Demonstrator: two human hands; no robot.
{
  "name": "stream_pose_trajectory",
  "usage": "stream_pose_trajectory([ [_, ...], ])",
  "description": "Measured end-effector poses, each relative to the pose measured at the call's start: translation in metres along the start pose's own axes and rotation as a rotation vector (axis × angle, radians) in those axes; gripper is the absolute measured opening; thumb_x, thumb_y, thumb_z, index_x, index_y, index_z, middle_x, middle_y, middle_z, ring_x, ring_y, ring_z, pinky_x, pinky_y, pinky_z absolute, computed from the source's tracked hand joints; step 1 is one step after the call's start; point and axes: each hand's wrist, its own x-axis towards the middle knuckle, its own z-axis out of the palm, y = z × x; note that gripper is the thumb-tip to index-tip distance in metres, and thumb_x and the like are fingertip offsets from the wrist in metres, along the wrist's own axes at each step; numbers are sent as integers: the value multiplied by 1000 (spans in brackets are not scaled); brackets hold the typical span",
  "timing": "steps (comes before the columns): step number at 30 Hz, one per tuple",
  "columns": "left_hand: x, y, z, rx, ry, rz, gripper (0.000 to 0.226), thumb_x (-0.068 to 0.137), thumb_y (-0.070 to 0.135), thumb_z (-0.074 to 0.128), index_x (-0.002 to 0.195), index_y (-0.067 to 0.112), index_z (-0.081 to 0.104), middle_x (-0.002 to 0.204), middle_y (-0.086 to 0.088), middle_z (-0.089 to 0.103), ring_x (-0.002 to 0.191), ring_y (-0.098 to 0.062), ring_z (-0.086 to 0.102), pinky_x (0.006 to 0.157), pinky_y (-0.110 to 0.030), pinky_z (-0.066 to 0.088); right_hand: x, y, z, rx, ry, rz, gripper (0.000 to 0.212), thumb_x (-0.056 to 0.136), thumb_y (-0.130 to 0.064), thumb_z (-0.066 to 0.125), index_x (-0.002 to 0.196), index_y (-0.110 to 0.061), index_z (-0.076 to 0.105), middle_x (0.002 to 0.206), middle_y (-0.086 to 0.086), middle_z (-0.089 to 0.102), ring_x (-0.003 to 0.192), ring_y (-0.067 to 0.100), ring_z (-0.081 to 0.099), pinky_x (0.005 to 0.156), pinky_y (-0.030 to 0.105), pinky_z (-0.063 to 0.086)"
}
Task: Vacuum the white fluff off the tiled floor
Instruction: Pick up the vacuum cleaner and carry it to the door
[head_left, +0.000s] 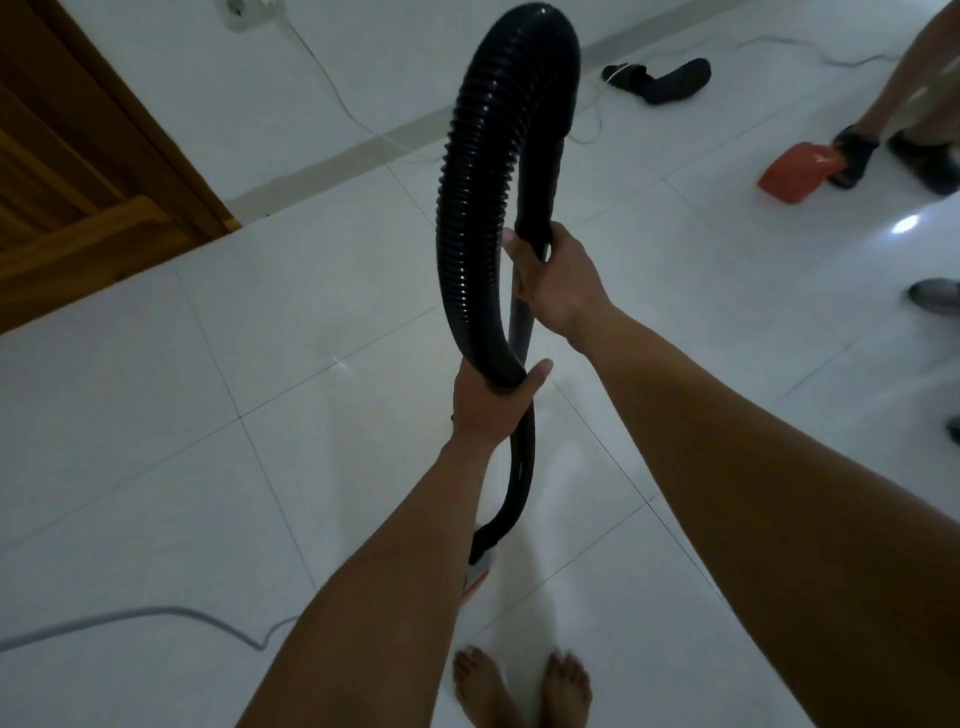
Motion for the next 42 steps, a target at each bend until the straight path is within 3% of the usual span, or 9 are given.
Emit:
stream_pose_trajectory([
  [3,21,-16,15,40,-39,-14,100,61,64,88,147,40,42,135,7,63,127,-17,60,114,-35,45,-8,1,1,33,-14,9,44,95,-55,54,122,-20,54,75,-2,68,62,11,64,64,27,51],
  [10,37,-23,25,184,49,-58,43,87,34,81,117,7,68,108,-4,75,101,-17,70,91,-26,55,-23,5,-24,128,-175,4,31,97,-30,55,123,-13,58,83,11,71,70,22,68,77,32,60],
  [15,39,-15,14,190,21,-60,39,88,26,77,121,8,63,100,8,66,81,0,60,66,0,41,-49,108,-20,69,-59,238,64,91,-4,56,148,-28,38,100,14,68,83,17,61,88,39,54],
  [19,34,-14,6,145,-37,-41,41,88,27,75,125,15,62,94,19,62,82,6,58,66,-6,38,-74,196,36,-280,-324,317,110,68,-44,88,155,-34,21,148,6,40,132,24,43,109,47,42],
  [21,30,-13,4,120,-71,-18,44,88,27,75,129,18,62,96,18,63,84,5,60,67,-9,40,-65,219,70,-239,-328,218,123,48,-70,87,150,-35,29,147,-3,46,133,19,45,108,49,43],
  [25,28,-18,5,48,-104,5,43,87,28,75,127,23,60,97,16,65,85,2,62,72,-15,48,-43,241,106,-15,-183,237,100,38,-72,86,125,-32,55,109,-11,70,100,14,68,89,43,58],
  [31,28,-22,-9,29,-169,73,63,78,49,85,130,27,58,113,16,67,106,-5,64,89,-22,48,-44,226,120,105,26,244,34,80,-38,77,105,-17,68,88,-1,74,83,19,72,84,45,61],
  [36,19,-45,-18,142,-191,128,62,83,36,83,136,24,54,111,15,64,104,-8,63,86,-20,52,-53,227,130,79,35,113,19,87,-28,71,103,-18,66,87,-1,73,80,15,72,79,43,62],
  [42,23,-57,-3,99,-116,241,30,82,32,72,104,16,59,89,6,62,84,-13,64,83,-37,59,-61,276,141,281,-84,118,53,72,-34,86,118,-19,64,103,-4,73,96,14,70,92,40,57],
])
